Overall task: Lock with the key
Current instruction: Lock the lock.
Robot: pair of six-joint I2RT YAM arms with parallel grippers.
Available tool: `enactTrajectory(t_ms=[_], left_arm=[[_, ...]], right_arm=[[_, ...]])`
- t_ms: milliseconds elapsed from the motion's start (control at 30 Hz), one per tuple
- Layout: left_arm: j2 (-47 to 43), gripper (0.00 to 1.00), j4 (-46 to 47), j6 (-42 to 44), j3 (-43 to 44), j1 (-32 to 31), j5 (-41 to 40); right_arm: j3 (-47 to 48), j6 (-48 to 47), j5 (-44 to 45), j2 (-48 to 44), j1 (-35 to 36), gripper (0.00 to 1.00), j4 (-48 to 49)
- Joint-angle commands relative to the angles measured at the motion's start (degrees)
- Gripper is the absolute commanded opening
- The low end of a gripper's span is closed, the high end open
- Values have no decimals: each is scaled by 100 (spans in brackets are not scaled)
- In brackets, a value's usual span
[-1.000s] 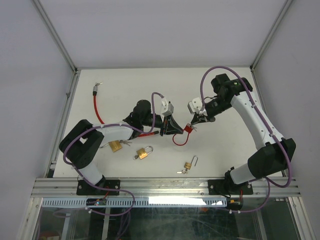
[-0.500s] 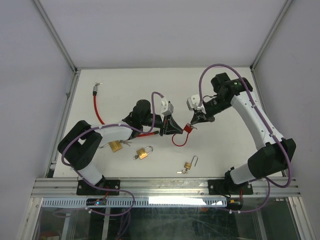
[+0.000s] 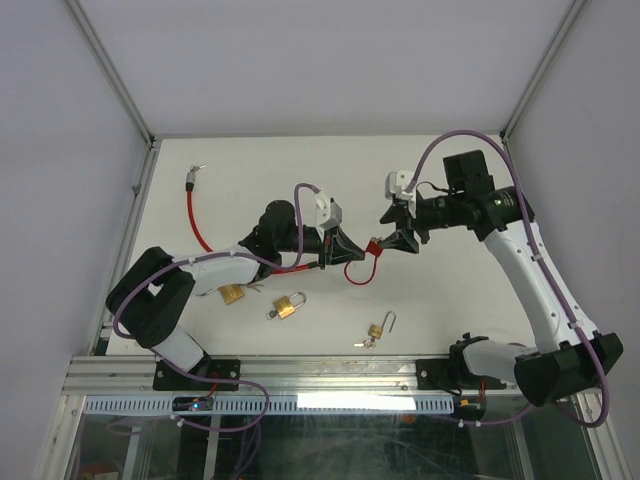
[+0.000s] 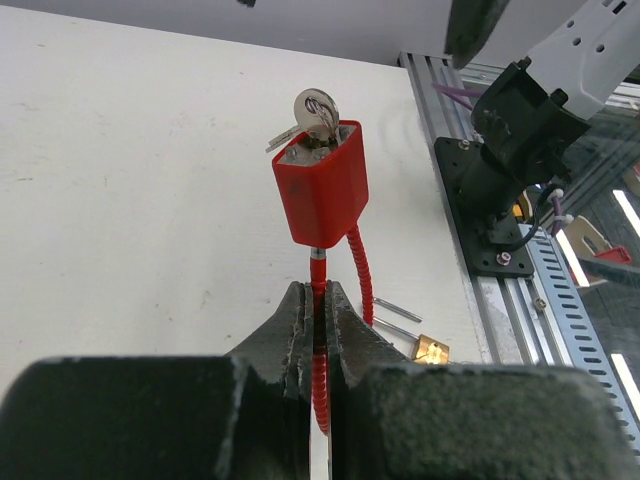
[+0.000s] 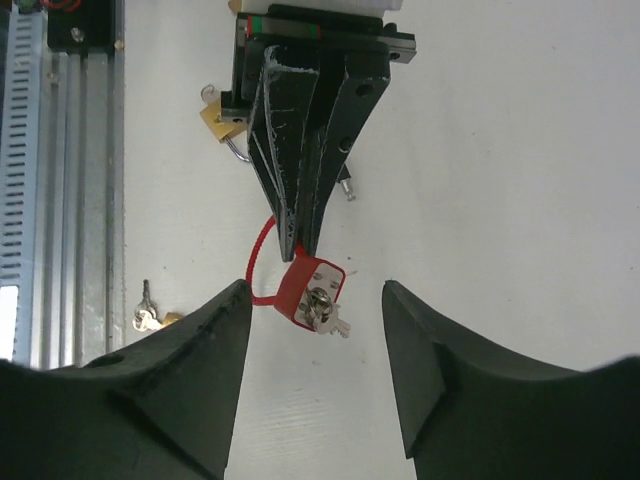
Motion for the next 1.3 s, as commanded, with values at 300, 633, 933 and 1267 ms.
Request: enactTrajectory(t_ms=[300,633,933,1267], left_arm=[[-477,0,462,34,-117,-44,-121],[-453,0,419,21,-64,-67,-118],[-486,0,381,-109,-16,-66,-218],[-615,0,2466,-1853,-654,-69,-745]], right_arm=[[-1285,2317,-742,-277,-432,70,1960],[-1214,2422,-1031,15,-237,47,1785],[-1074,2139,-998,193,-49,13,1303],[-1476,2509,-872,-69,-8,0,1863]])
